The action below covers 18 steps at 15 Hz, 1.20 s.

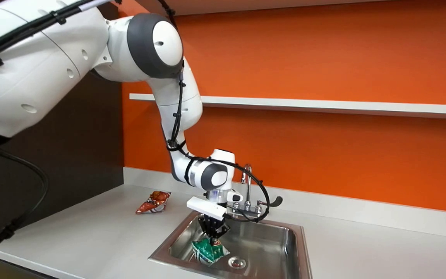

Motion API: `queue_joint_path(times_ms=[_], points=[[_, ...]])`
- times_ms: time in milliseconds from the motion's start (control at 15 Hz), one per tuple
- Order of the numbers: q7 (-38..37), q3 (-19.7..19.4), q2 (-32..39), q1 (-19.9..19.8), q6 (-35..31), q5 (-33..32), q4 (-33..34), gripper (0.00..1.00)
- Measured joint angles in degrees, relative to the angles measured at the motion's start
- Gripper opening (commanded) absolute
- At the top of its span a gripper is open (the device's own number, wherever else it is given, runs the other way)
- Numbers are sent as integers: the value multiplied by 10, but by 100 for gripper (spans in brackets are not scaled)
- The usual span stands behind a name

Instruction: Pick up the snack from the sink and place it on the counter

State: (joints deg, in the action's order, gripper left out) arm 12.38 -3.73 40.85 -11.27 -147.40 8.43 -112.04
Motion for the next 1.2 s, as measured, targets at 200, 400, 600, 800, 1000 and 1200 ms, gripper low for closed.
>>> queue_joint_path(times_ms=[200,400,600,800,1000,1200], points=[[-2,0,-41,4,0,-5,-23,0],[-7,0,-90,10,0,-16,-54,0],[-14,-1,-138,21,3,-29,-85,0],[-25,-1,-178,39,12,-45,-109,0],[-31,3,-204,65,25,-59,-122,0],[-34,16,-210,96,40,-69,-124,0]])
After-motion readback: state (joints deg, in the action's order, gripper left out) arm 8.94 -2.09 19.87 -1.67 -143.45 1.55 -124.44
